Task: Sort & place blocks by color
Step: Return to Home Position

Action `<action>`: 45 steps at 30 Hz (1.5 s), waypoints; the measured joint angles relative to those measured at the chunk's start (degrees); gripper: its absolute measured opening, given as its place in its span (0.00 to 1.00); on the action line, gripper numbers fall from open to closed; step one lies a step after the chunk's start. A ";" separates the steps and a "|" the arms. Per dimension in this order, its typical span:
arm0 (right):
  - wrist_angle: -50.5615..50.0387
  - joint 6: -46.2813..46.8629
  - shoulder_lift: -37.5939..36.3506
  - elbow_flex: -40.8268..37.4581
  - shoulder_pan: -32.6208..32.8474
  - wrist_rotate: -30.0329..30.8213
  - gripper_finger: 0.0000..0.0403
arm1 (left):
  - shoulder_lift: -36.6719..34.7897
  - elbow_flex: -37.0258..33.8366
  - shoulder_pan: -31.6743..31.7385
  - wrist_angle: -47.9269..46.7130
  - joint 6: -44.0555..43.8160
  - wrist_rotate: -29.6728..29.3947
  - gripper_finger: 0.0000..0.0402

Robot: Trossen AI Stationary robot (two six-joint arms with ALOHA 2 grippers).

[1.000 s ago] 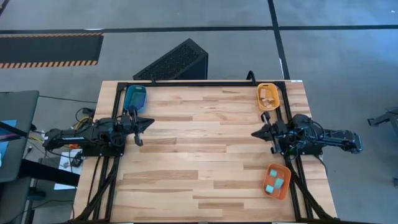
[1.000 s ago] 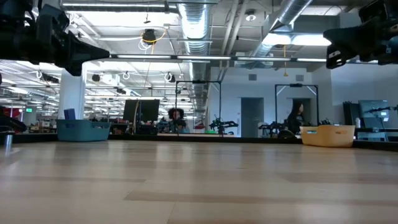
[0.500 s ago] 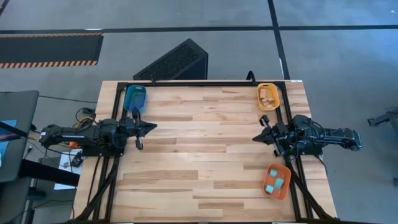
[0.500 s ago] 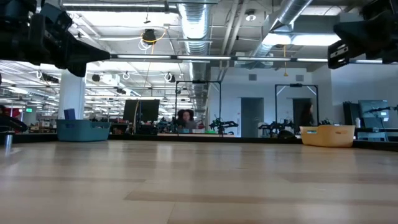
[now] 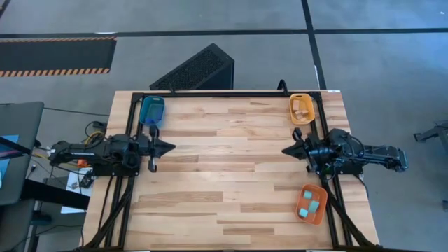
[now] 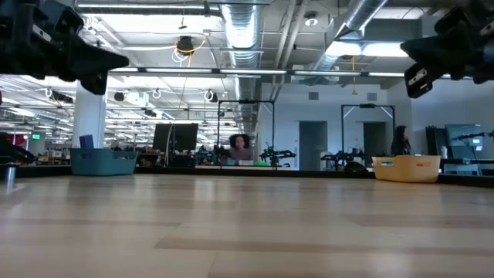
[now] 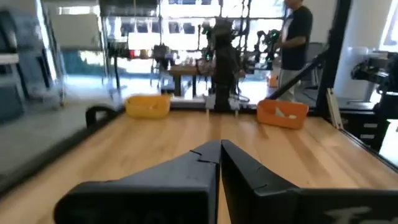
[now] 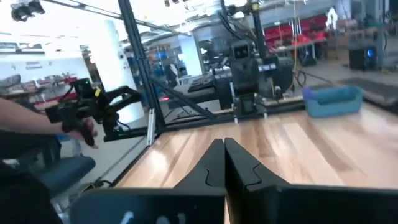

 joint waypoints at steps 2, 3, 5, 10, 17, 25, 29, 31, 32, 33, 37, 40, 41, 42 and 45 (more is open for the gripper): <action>-0.78 0.51 0.05 0.00 -0.35 0.01 0.02 | -0.22 0.01 -0.18 1.59 2.97 0.15 0.00; -1.42 0.54 0.04 0.00 -0.53 0.01 0.02 | -0.27 0.01 -0.19 1.87 4.72 0.07 0.00; -2.01 0.54 0.05 0.00 -0.53 0.01 0.02 | -0.31 -0.01 -0.18 2.24 6.24 -1.83 0.00; -3.10 0.58 0.07 0.00 -0.51 0.19 0.03 | 0.13 -0.01 -0.07 1.13 6.62 -6.98 0.00; -3.42 0.63 0.07 0.00 -0.51 0.19 0.07 | 0.13 -0.04 -0.07 1.28 6.64 -6.89 0.00; -3.65 0.69 0.07 0.00 -0.51 0.12 0.07 | 0.13 -0.06 -0.07 1.28 6.63 -6.87 0.00; -3.71 0.69 0.07 0.00 -0.51 0.10 0.07 | 0.13 -0.10 -0.07 1.28 6.62 -6.85 0.00; -3.73 0.69 0.07 0.00 -0.51 0.10 0.07 | 0.13 -0.10 -0.07 1.28 6.64 -6.85 0.00; -3.73 0.69 0.07 0.00 -0.51 0.09 0.07 | 0.13 -0.10 -0.07 1.28 6.62 -6.85 0.00; -3.73 0.68 0.07 0.00 -0.51 0.08 0.07 | 0.13 -0.10 -0.07 1.28 6.62 -6.85 0.00; -3.73 0.67 0.07 0.00 -0.51 0.08 0.07 | 0.13 -0.09 -0.07 1.28 6.63 -6.85 0.00; -3.73 0.67 0.07 0.00 -0.51 0.05 0.07 | 0.13 -0.08 -0.07 1.28 6.64 -6.85 0.00; -3.75 0.67 0.07 0.00 -0.51 0.05 0.07 | 0.13 -0.09 -0.07 1.27 6.63 -6.85 0.00; -3.75 0.65 0.07 0.00 -0.51 0.05 0.07 | 0.13 -0.09 -0.07 1.27 6.62 -6.85 0.00; -3.75 0.65 0.07 0.00 -0.51 0.04 0.07 | 0.13 -0.09 -0.07 1.25 6.64 -6.84 0.00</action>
